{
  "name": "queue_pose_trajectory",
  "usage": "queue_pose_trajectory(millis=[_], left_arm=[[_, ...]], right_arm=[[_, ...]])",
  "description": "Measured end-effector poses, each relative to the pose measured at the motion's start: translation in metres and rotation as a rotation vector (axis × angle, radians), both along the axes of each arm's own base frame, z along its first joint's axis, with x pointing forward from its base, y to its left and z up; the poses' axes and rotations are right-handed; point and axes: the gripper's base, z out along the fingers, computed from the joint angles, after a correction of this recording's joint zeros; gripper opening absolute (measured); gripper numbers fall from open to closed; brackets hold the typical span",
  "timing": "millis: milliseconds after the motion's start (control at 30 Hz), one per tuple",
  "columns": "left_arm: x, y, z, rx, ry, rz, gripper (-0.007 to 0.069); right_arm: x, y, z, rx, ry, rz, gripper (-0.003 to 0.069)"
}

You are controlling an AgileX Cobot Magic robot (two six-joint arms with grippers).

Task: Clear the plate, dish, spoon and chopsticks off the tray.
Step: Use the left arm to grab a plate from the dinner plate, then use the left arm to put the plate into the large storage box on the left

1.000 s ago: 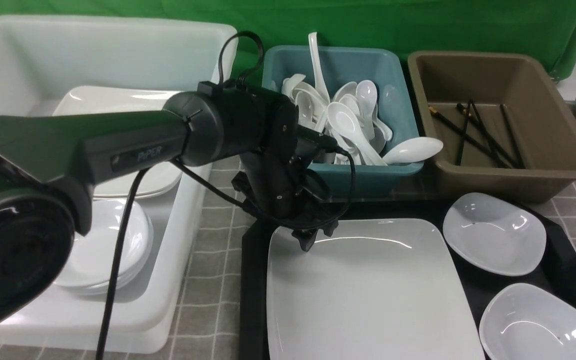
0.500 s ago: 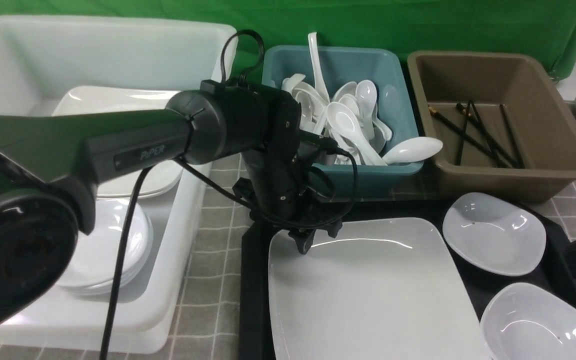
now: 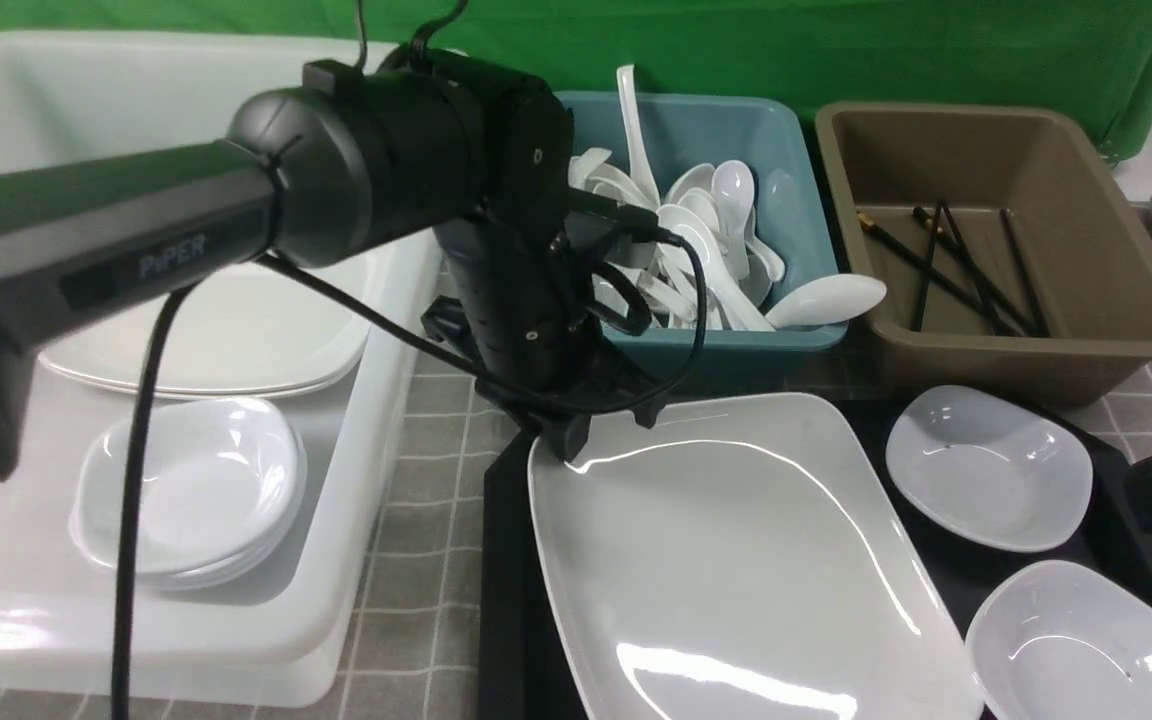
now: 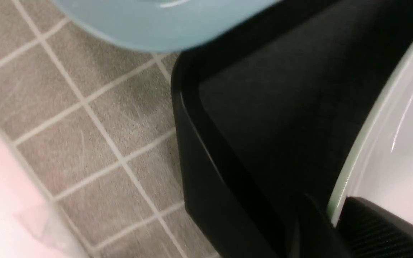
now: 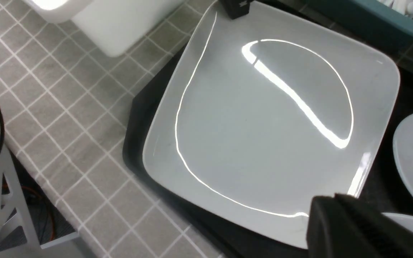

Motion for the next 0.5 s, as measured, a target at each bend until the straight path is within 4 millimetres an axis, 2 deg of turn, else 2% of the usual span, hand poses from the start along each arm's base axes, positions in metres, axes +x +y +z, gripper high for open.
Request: queue_pose_trajectory(millis=[300,333,400,500], left_arm=[[0.001,0.018,0.015,-0.074,0.073,0.094,0.0069],[0.005,0.028,0.02,-0.117,0.091,0.135,0.0055],[0.007,0.033,0.023,-0.143,0.098,0.154,0.005],[0.009,0.047,0.038,-0.236,0.103,0.173,0.0036]], right_arm=[[0.0,0.0,0.0,0.0,-0.001,0.0,0.0038],[0.0,0.0,0.0,-0.002,-0.003,0.003,0.0038],[0.0,0.0,0.0,-0.002,-0.004,0.003,0.0038],[0.0,0.0,0.0,-0.005,-0.009,0.008,0.0038]])
